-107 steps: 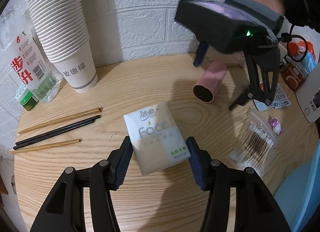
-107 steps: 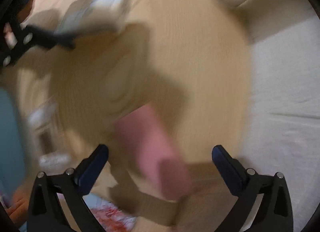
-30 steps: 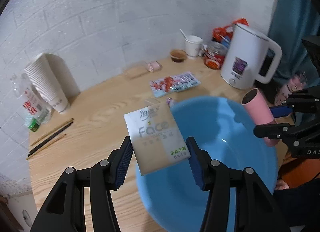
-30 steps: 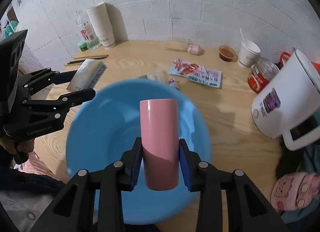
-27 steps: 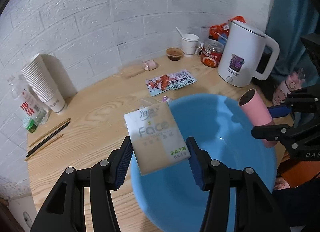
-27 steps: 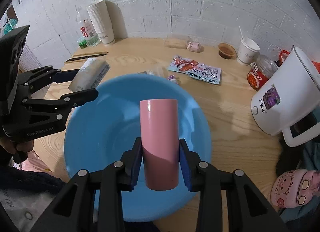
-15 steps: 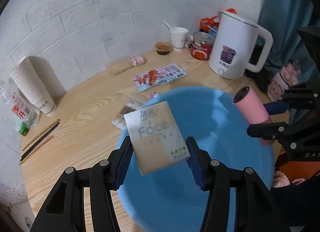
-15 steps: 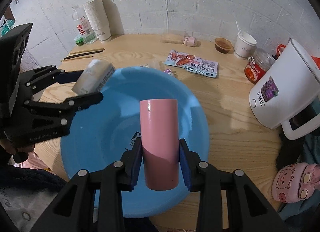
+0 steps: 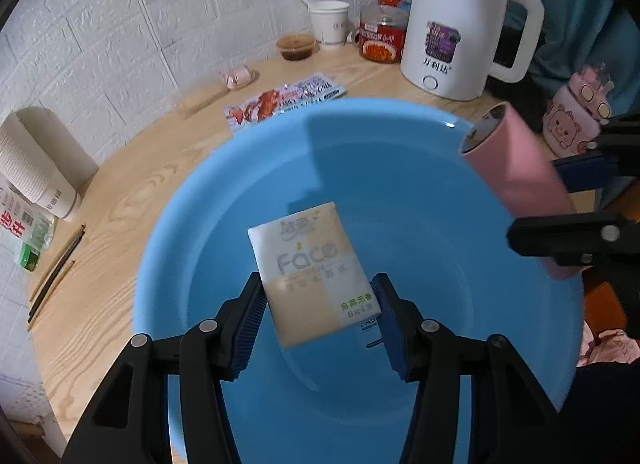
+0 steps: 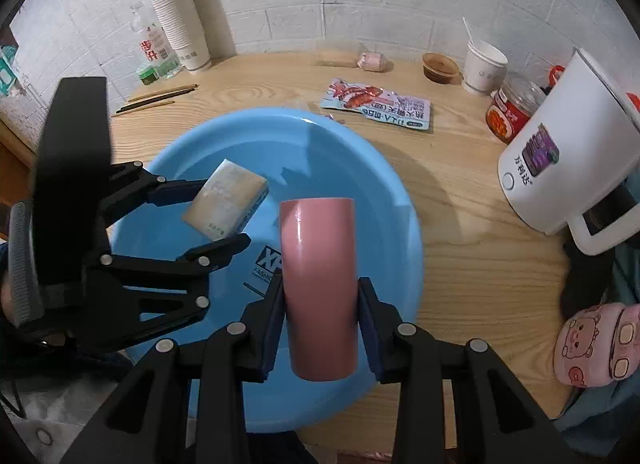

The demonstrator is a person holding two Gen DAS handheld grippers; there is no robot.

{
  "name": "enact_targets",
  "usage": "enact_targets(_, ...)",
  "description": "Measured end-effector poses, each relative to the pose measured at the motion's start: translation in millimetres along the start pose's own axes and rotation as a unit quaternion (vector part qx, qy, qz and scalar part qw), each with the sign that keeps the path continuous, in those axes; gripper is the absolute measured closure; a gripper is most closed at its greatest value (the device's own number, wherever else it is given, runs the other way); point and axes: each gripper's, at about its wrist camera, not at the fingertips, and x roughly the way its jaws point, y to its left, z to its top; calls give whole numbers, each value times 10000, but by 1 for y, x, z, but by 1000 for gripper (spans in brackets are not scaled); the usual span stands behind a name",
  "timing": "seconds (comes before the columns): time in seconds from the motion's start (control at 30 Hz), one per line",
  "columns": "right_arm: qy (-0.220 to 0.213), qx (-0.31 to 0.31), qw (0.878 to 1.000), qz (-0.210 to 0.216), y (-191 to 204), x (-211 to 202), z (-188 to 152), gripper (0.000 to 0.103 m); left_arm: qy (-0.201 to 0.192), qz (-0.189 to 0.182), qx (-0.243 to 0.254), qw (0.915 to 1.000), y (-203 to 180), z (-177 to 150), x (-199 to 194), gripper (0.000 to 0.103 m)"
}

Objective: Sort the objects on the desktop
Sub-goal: 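Carry the tissue pack and pink roll over the blue basin and release the tissue pack, then lower the pink roll into the blue basin and open the right tool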

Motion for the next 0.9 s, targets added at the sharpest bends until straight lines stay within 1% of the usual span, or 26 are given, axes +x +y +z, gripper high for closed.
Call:
enact_targets(0.3,34,31,10000,30,-2,2,-5,68,144,49,-77,9999,3,-2,6,51)
enact_targets(0.4,54,24,10000,45,-2,3,-5,68,184,80,-92,9998,2,-3,6,49)
enact_targets(0.47,70,-1,10000,48,-1,4,-5,68,173,95,-128,9997,2,-3,6,38)
enact_targets(0.5,73,-9,10000,49,0,4,-6,68,136,88,-132,9998,3,-2,4,29)
enact_targets(0.53,74,-14,10000,45,0,4,-6,68,70,76,-115,9999,3,-2,1,23)
enact_targets(0.57,75,-13,10000,42,0,4,-7,68,8,68,-86,9999,3,-2,-1,19)
enact_targets(0.63,79,-5,10000,31,0,4,-7,68,-44,43,-47,10000,2,-3,-4,8)
enact_targets(0.77,81,-18,10000,25,1,4,-9,68,-102,-152,-50,9998,3,-7,-8,4)
enact_targets(0.8,85,-29,10000,30,1,4,-9,68,-124,-188,-44,9997,4,-7,-9,2)
enact_targets(0.83,86,-38,10000,33,2,4,-10,68,-164,-208,-31,9996,5,-7,-12,0)
enact_targets(0.9,97,-47,9999,38,2,5,-9,68,-272,-184,-10,9995,7,-7,-17,0)
